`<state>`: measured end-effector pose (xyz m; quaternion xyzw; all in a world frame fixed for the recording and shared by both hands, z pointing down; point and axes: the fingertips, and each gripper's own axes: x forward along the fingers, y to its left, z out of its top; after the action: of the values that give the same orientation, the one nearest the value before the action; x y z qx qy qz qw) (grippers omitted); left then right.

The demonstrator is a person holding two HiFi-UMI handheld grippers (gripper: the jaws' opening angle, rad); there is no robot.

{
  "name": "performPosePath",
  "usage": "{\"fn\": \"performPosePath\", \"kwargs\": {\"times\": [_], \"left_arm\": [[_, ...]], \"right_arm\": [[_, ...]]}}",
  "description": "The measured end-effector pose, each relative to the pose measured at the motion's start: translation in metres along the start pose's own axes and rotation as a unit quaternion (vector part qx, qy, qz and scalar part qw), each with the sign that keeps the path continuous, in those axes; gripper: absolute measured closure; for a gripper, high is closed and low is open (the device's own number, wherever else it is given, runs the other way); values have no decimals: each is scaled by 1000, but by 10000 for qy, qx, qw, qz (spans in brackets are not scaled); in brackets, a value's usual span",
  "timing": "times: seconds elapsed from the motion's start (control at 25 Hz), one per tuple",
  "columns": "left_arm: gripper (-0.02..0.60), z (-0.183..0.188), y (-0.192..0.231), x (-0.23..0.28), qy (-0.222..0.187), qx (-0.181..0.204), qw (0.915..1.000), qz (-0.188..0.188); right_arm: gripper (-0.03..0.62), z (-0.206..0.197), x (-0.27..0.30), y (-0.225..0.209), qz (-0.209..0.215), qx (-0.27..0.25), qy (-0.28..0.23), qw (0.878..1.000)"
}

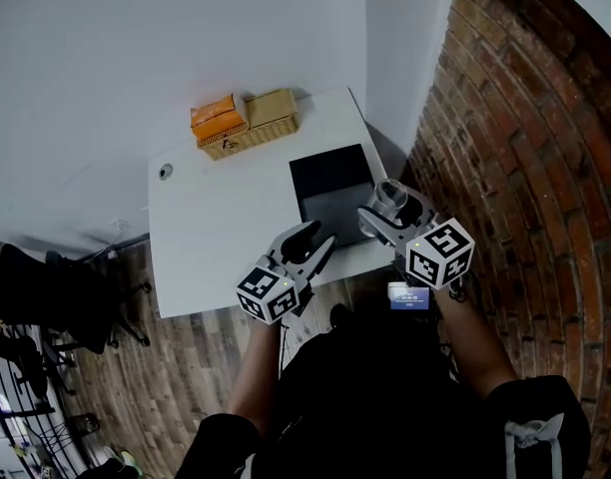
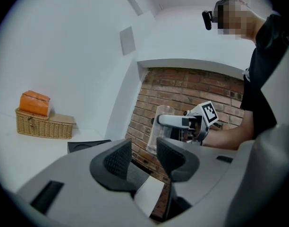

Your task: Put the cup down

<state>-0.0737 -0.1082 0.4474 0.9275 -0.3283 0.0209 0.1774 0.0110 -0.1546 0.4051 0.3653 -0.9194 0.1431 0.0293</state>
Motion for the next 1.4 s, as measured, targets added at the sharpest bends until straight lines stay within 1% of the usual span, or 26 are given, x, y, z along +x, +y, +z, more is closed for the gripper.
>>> {"fn": "performPosePath", "kwargs": {"times": [0.32, 0.48, 0.64, 0.8, 0.88, 0.96, 1.08, 1.24, 1.4], "left_arm": [[410, -1, 3, -1, -1, -27, 9998, 209], [411, -2, 6, -3, 25, -53, 9996, 283], [411, 1, 11, -3, 25, -113, 9992, 370], [411, 2, 19, -3, 58, -132, 9989, 450], [411, 2, 24, -4, 63, -172, 9986, 503], [411, 3, 29, -6, 4, -298, 9979, 570], [413, 9, 39, -6, -169, -521, 9961, 698], [414, 11, 50, -6, -175, -615, 9945, 829], [414, 9, 59, -12, -156, -666, 9928, 980]], "right_arm": [[306, -7, 5, -3, 182, 26, 77, 9998], [306, -17, 6, -11, 241, -33, 278, 9993], [306, -23, 15, -33, 286, -302, 572, 9975], [306, -21, 43, -59, 361, -857, 858, 9920], [306, -18, 62, -71, 379, -1101, 903, 9891], [306, -15, 83, -82, 369, -1234, 857, 9880], [306, -11, 116, -94, 320, -1172, 661, 9904], [306, -23, 151, -103, 234, -929, 524, 9940], [306, -45, 168, -105, 172, -1062, 567, 9926]]}}
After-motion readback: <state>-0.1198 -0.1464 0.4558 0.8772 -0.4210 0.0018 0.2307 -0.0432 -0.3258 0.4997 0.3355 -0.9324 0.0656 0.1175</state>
